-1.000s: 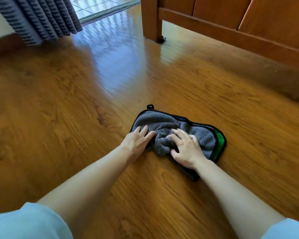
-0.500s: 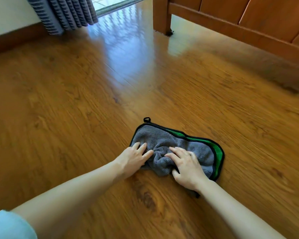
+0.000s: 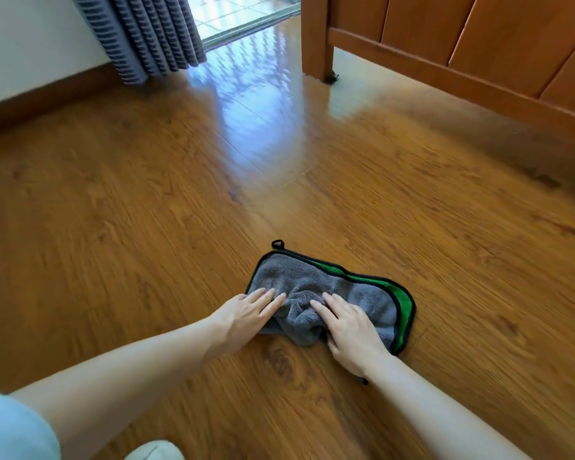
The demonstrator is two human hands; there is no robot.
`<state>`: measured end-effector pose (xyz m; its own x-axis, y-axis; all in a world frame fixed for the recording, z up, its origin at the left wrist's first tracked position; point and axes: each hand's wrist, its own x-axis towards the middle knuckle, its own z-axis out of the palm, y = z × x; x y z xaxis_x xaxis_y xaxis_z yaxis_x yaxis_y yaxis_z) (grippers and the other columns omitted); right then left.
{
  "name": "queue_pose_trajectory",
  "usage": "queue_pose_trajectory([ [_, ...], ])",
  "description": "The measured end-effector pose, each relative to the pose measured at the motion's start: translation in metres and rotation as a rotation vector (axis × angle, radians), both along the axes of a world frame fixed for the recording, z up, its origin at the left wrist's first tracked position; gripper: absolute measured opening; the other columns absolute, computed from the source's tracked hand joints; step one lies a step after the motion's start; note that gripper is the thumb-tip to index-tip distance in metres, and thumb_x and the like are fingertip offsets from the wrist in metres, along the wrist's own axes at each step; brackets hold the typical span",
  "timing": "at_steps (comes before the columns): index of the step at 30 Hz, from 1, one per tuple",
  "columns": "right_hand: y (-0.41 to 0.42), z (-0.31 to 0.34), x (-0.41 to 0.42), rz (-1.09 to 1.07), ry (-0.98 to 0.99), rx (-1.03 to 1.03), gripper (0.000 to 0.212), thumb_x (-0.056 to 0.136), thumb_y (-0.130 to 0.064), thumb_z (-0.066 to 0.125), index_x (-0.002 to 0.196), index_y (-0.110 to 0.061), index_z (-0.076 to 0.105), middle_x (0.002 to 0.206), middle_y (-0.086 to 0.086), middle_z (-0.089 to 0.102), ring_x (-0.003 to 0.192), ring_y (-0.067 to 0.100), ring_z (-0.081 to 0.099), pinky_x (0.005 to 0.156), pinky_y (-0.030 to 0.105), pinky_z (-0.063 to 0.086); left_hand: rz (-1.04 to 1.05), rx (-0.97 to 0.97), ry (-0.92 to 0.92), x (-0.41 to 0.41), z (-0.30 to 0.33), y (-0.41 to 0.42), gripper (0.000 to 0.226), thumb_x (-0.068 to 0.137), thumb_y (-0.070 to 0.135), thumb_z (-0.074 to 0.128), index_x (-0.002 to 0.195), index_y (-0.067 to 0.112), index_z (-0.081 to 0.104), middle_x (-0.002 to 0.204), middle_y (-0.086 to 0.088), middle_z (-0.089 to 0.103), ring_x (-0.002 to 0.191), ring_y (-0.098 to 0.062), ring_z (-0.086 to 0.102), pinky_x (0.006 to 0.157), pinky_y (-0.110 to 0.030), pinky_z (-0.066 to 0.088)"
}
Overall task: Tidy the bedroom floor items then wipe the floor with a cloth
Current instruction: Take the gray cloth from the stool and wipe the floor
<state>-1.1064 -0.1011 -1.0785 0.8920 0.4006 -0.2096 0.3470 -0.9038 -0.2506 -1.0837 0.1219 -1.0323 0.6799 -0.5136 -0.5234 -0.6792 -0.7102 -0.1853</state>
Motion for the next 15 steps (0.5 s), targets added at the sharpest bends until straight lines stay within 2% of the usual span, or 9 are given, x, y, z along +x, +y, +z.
queue_pose_trajectory([
  [2, 0.0, 0.006, -0.007, -0.057, -0.007, 0.033, 0.073, 0.066, -0.011, 0.071, 0.136, -0.016, 0.048, 0.138, 0.013, 0.049, 0.126, 0.029, 0.049, 0.096, 0.04, 0.045, 0.009, 0.013, -0.01, -0.003, 0.01, 0.004, 0.082, 0.09, 0.006, 0.041, 0.146, 0.008, -0.018, 0.157, -0.012, -0.006, 0.145, -0.024, -0.001, 0.114, -0.032, 0.02],
  [4, -0.001, 0.015, -0.013, -0.114, 0.07, 0.022, 0.069, 0.084, -0.008, 0.052, 0.147, -0.015, 0.025, 0.154, 0.012, 0.023, 0.142, 0.028, 0.022, 0.111, 0.039, 0.025, 0.017, 0.026, -0.004, -0.006, 0.02, 0.005, 0.081, 0.089, 0.005, 0.04, 0.146, 0.008, -0.018, 0.157, -0.012, -0.008, 0.145, -0.023, -0.004, 0.115, -0.031, 0.017],
  [6, -0.005, 0.02, -0.018, -0.168, 0.124, -0.003, 0.067, 0.091, -0.011, 0.042, 0.15, -0.016, 0.011, 0.157, 0.008, 0.008, 0.144, 0.024, 0.009, 0.114, 0.036, 0.017, 0.02, 0.044, -0.007, -0.008, 0.029, 0.006, 0.077, 0.09, 0.005, 0.036, 0.146, 0.008, -0.017, 0.157, -0.012, -0.01, 0.145, -0.023, -0.007, 0.115, -0.03, 0.015],
  [11, -0.018, 0.027, -0.019, -0.113, 0.111, -0.045, 0.068, 0.093, -0.007, 0.039, 0.151, -0.017, 0.004, 0.158, 0.006, 0.004, 0.144, 0.024, 0.008, 0.114, 0.036, 0.017, -0.051, 0.046, -0.03, -0.007, 0.028, -0.001, 0.075, 0.091, 0.005, 0.033, 0.146, 0.009, -0.018, 0.157, -0.011, -0.01, 0.145, -0.023, -0.008, 0.114, -0.032, 0.016],
  [15, -0.018, 0.023, -0.015, -0.07, 0.104, -0.076, 0.066, 0.094, -0.01, 0.041, 0.15, -0.017, 0.008, 0.157, 0.006, 0.011, 0.14, 0.026, 0.018, 0.111, 0.037, 0.025, -0.074, 0.057, -0.046, 0.003, 0.008, -0.015, 0.078, 0.094, 0.011, 0.041, 0.146, 0.012, -0.018, 0.157, -0.011, -0.007, 0.145, -0.023, -0.003, 0.113, -0.032, 0.019],
])
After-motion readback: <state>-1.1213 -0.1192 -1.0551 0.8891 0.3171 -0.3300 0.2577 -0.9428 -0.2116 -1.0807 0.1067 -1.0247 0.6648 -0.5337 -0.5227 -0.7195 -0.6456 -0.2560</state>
